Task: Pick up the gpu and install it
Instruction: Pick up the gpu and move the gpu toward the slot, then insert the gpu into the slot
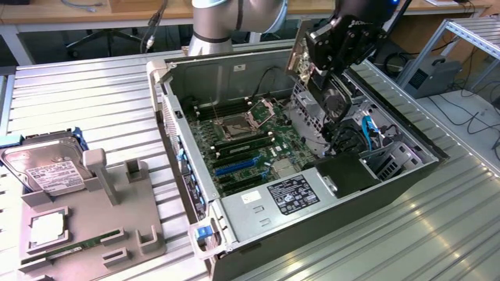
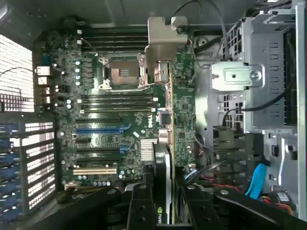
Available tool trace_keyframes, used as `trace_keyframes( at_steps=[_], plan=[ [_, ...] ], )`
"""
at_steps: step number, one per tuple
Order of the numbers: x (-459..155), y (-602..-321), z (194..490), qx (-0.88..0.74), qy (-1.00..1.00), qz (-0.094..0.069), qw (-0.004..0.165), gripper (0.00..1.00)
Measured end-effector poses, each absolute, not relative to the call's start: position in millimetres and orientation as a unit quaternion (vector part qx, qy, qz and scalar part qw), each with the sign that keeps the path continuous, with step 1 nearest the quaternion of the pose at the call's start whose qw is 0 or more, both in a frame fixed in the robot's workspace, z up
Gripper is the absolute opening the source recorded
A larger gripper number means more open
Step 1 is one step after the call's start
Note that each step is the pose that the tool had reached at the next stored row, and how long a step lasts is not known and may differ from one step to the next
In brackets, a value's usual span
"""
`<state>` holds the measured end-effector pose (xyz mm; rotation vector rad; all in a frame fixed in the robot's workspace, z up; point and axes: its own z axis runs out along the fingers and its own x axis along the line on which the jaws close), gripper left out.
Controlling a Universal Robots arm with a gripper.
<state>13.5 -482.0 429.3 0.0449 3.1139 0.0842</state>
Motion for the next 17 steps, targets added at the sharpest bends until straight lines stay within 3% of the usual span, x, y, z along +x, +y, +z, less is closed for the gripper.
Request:
trace_keyframes(
  at_steps=[3, 4, 17],
  plan=[
    [44.1, -478.9, 427.5, 0.015, 0.999, 0.027, 0.013, 0.27],
    [44.4, -478.9, 416.2, 0.014, 0.999, 0.027, 0.013, 0.27],
    [44.4, -478.9, 416.1, 0.014, 0.999, 0.027, 0.013, 0.27]
  ],
)
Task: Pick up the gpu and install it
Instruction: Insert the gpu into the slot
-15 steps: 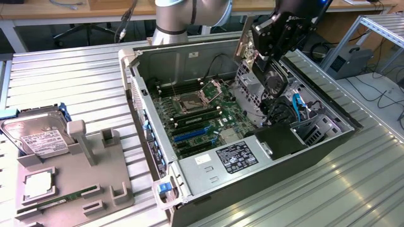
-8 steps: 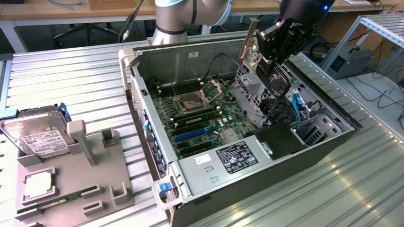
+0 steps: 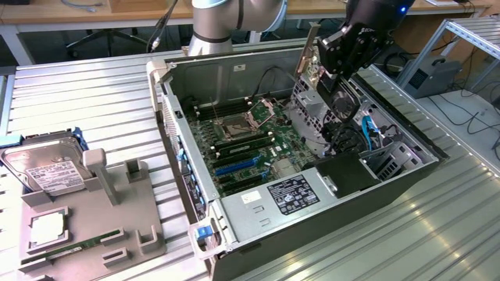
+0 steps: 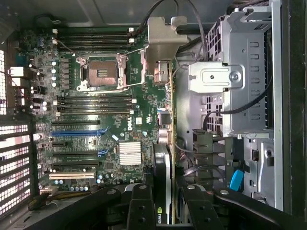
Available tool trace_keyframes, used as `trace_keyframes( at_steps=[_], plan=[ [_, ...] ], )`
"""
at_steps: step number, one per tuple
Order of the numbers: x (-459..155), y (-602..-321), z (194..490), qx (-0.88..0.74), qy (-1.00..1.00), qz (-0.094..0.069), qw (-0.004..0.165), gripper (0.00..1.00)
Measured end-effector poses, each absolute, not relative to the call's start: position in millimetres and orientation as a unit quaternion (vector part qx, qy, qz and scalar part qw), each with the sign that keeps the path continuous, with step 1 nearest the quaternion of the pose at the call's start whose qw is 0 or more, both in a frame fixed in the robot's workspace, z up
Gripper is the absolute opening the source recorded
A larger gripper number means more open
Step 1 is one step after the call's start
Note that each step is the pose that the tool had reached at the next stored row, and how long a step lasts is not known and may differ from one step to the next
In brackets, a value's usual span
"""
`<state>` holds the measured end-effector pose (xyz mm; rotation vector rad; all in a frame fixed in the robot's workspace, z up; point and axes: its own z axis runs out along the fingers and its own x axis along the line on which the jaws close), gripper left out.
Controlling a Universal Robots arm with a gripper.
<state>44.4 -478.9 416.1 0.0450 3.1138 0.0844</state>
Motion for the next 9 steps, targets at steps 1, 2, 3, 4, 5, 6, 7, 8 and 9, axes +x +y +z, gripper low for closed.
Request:
trace_keyframes(
  at_steps=[1, 2, 3, 4, 5, 6, 7, 8, 9],
  plan=[
    [44.4, -478.9, 416.1, 0.014, 0.999, 0.027, 0.013, 0.27],
    [44.4, -478.9, 416.1, 0.012, 0.999, 0.027, 0.013, 0.27],
    [44.4, -478.9, 416.1, -0.001, 1.000, 0.027, 0.013, 0.27],
    [44.4, -478.9, 416.1, -0.016, 0.999, 0.027, 0.012, 0.27],
    [44.4, -478.8, 416.1, -0.032, 0.999, 0.027, 0.012, 0.27],
    [44.4, -478.9, 416.1, -0.051, 0.998, 0.027, 0.011, 0.27],
    [44.4, -478.9, 416.1, -0.064, 0.997, 0.027, 0.011, 0.27],
    [44.4, -478.9, 416.1, -0.083, 0.996, 0.027, 0.010, 0.27],
    [44.4, -478.9, 416.0, -0.100, 0.995, 0.027, 0.010, 0.27]
  ],
)
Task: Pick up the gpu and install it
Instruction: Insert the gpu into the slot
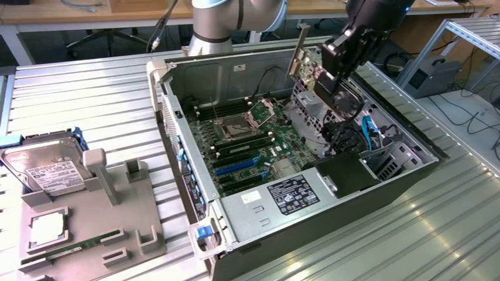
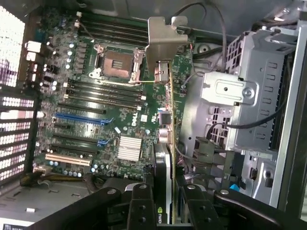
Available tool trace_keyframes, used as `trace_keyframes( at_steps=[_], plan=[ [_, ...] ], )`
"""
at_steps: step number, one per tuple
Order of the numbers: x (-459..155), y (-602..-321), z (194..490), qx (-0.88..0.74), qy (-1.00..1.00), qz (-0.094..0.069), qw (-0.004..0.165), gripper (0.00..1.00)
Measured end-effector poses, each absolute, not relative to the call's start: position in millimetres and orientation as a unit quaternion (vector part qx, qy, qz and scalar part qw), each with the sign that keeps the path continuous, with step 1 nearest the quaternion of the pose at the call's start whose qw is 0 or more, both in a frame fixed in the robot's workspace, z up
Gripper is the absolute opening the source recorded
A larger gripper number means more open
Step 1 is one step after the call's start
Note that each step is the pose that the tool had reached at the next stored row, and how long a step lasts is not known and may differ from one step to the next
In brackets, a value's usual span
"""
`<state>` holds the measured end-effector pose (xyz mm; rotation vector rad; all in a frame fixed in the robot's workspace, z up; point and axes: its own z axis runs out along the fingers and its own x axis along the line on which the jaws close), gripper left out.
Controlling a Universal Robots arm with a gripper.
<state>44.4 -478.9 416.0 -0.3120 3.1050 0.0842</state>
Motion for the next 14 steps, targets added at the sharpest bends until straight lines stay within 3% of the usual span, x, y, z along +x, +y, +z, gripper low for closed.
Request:
trace_keyframes(
  at_steps=[14],
  plan=[
    [44.4, -478.9, 415.9, -0.312, 0.950, 0.021, 0.003, 0.27]
  ],
)
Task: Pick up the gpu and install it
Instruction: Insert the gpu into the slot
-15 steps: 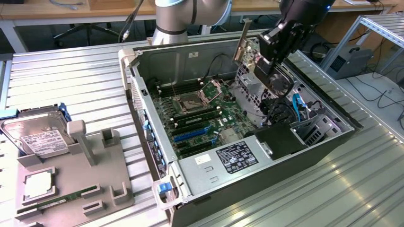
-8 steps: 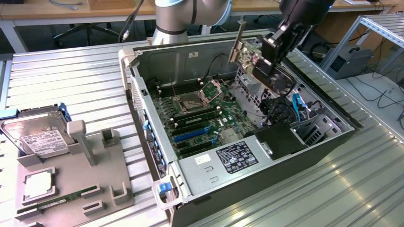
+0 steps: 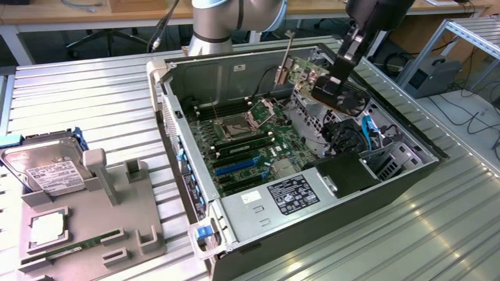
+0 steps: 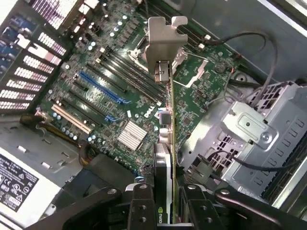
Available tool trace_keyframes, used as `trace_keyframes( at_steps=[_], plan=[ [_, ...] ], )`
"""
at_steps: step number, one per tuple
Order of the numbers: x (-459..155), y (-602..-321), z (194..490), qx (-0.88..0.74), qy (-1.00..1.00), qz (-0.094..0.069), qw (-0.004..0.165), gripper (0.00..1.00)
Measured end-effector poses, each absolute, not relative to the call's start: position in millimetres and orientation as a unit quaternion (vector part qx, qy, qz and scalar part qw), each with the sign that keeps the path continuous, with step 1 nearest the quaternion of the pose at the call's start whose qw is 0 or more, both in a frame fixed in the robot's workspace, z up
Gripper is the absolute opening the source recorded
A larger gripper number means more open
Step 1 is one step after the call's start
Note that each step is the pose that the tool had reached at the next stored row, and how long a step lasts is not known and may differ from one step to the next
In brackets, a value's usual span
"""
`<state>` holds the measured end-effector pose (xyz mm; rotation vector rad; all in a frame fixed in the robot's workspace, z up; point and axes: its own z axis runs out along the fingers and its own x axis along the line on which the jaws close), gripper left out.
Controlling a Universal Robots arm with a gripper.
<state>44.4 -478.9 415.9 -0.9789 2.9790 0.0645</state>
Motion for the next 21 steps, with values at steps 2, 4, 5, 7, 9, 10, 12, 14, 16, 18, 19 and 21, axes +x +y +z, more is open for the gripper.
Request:
trace_keyframes(
  at_steps=[2, 4, 5, 7, 9, 10, 12, 14, 16, 18, 19, 21],
  plan=[
    [44.4, -478.9, 415.9, -0.349, 0.937, 0.019, 0.001, 0.27],
    [44.4, -478.9, 415.8, -0.375, 0.927, 0.018, 0.001, 0.27],
    [44.4, -478.9, 415.8, -0.387, 0.922, 0.018, 0.000, 0.27],
    [44.4, -478.9, 415.7, -0.407, 0.913, 0.018, 0.000, 0.27],
    [44.4, -478.9, 415.7, -0.441, 0.897, 0.018, -0.001, 0.27],
    [44.4, -478.9, 415.6, -0.455, 0.890, 0.018, -0.001, 0.27],
    [44.4, -478.8, 415.5, -0.474, 0.880, 0.018, -0.001, 0.27],
    [44.4, -478.8, 415.5, -0.495, 0.869, 0.018, -0.002, 0.27],
    [44.4, -478.7, 415.3, -0.514, 0.858, 0.018, -0.002, 0.27],
    [44.4, -478.6, 415.2, -0.541, 0.841, 0.018, -0.003, 0.27],
    [44.4, -478.5, 415.2, -0.551, 0.834, 0.018, -0.003, 0.27],
    [44.4, -478.3, 415.1, -0.574, 0.818, 0.018, -0.004, 0.27]
  ],
)
